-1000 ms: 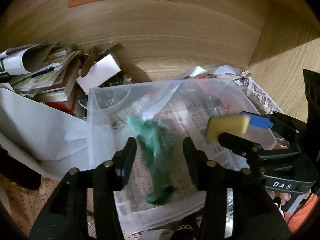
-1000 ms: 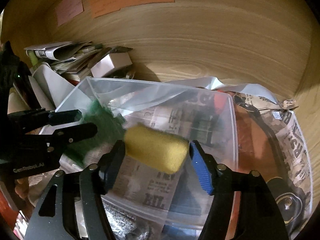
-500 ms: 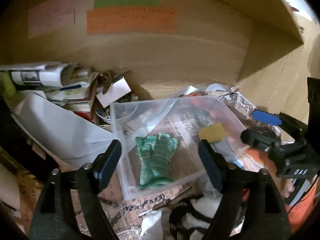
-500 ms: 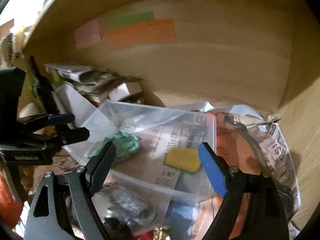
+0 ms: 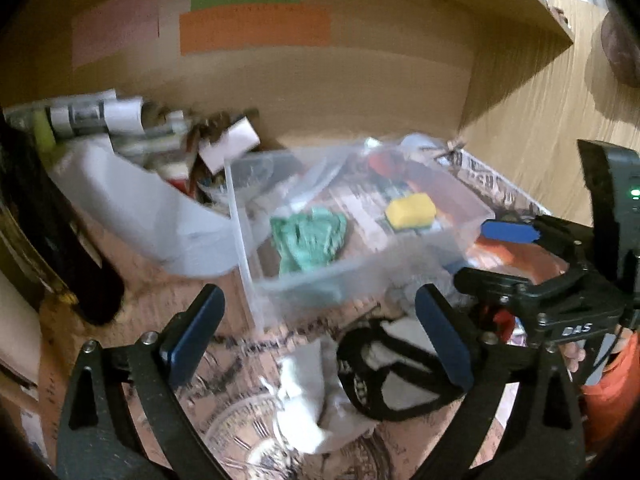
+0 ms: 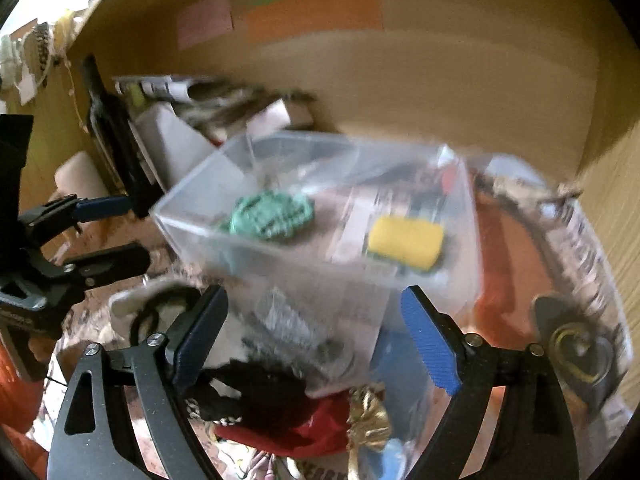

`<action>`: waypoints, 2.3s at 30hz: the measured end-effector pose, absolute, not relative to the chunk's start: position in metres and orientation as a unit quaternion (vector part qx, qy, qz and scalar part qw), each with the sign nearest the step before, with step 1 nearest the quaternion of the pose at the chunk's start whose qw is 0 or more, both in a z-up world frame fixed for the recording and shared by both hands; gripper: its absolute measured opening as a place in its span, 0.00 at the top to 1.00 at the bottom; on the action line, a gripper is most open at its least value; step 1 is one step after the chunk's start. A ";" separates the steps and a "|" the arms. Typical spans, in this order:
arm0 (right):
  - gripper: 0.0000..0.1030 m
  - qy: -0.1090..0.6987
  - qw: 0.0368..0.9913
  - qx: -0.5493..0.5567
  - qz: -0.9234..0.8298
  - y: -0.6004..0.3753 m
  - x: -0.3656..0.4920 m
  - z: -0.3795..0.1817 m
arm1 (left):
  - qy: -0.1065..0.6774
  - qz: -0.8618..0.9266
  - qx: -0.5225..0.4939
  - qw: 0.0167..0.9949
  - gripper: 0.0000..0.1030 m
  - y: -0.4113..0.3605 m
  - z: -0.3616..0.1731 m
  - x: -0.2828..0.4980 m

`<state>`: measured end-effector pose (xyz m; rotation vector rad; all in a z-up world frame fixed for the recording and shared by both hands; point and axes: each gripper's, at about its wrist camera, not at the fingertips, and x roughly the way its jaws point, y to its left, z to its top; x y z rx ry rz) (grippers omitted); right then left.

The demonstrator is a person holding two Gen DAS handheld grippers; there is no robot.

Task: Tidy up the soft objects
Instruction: 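Lower glove into clear box with left tool while right tool drops sponge in, then grasp black strap item with left tool while right tool grasps grey mesh pouch, then carry strap item into box with left tool while right tool drops mesh pouch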

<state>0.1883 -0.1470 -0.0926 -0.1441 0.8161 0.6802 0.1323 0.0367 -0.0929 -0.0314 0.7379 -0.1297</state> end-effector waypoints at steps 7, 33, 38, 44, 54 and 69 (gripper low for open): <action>0.28 0.439 0.836 -0.064 0.322 -0.146 0.196 -0.119 | 0.375 -0.075 -0.009 0.924 0.09 0.027 -0.112 0.129; 0.84 0.367 0.870 -0.069 0.322 -0.162 0.174 -0.090 | 0.385 -0.108 -0.009 0.917 0.79 0.013 -0.125 0.117; 0.85 0.337 0.886 -0.063 0.313 -0.170 0.165 -0.071 | 0.361 -0.109 -0.007 0.926 0.80 0.010 -0.106 0.110; 0.85 0.306 0.901 -0.054 0.303 -0.183 0.161 -0.050 | 0.323 -0.106 -0.006 0.940 0.81 0.010 -0.077 0.105; 0.85 0.266 0.918 -0.038 0.290 -0.195 0.161 -0.024 | 0.258 -0.089 0.008 0.962 0.82 0.011 -0.028 0.108; 0.85 0.254 0.924 -0.026 0.285 -0.180 0.193 -0.019 | 0.239 -0.023 -0.019 0.970 0.82 0.033 -0.020 0.165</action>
